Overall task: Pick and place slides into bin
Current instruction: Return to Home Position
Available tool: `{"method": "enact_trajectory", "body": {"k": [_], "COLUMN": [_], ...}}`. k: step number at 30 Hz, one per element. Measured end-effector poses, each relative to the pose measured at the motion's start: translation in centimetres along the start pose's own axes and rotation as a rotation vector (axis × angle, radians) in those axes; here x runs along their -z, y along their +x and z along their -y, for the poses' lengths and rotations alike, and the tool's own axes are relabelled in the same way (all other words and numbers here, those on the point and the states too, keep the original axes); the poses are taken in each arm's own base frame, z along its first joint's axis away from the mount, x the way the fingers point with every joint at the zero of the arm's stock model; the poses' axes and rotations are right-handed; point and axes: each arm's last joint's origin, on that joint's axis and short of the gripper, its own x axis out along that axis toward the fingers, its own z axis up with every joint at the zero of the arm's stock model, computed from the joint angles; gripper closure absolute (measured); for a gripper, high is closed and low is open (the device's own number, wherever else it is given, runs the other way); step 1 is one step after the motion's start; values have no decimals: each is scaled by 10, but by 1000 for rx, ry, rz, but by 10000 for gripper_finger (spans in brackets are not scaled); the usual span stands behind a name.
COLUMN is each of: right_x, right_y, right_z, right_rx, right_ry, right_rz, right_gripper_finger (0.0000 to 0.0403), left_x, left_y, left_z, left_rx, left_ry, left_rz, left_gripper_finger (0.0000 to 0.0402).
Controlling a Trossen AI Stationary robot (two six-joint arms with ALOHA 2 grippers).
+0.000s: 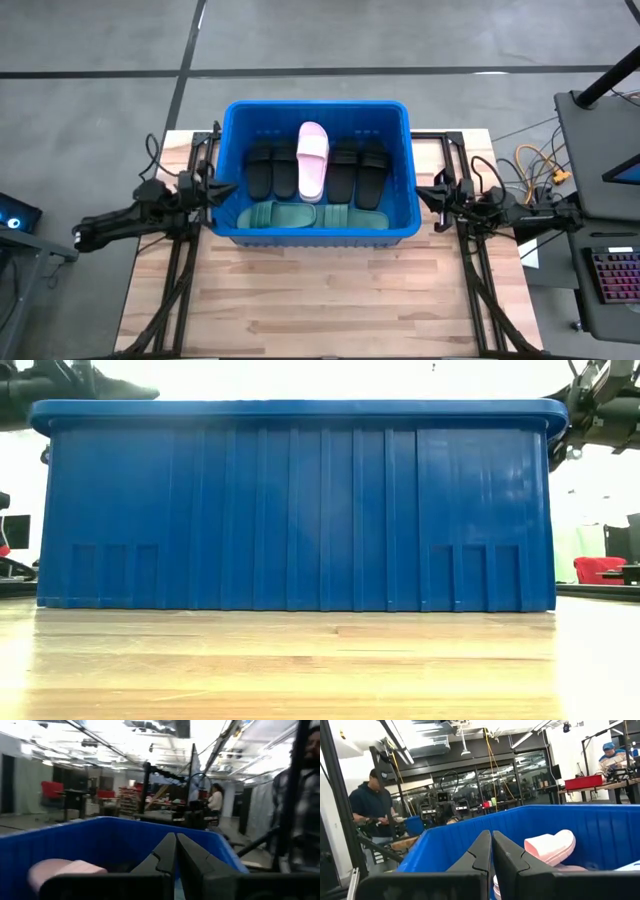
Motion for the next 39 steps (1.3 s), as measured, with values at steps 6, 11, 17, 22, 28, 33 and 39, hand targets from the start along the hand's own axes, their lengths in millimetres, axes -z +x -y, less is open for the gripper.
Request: {"method": "enact_trajectory", "body": {"k": [6, 11, 17, 22, 28, 33, 39], "right_x": [2, 2, 4, 12, 13, 13, 14], "right_y": [0, 0, 0, 1, 1, 1, 1], "right_z": [0, 0, -3, -2, -2, -2, -2], "right_rx": [2, -12, -103, -99, -96, -98, -98], "right_ry": [-5, -7, -122, -80, -74, -94, -99], "right_rz": [-16, -21, -50, -130, -150, -152, -155], "right_gripper_finger": [394, 394, 394, 394, 394, 394, 394], "left_x": [24, 29, 29, 30, 31, 31, 31], "left_y": [2, 3, 2, 3, 3, 3, 3], "left_z": [-2, -2, -2, -2, -2, -2, -2], "left_rx": [27, 41, 52, 57, 57, 56, 55], "left_ry": [-23, -4, 31, 37, 38, 39, 41], "left_rz": [-40, 76, 81, 64, 56, 53, 52], "left_gripper_finger": [401, 401, 401, 401, 401, 401, 401]}}
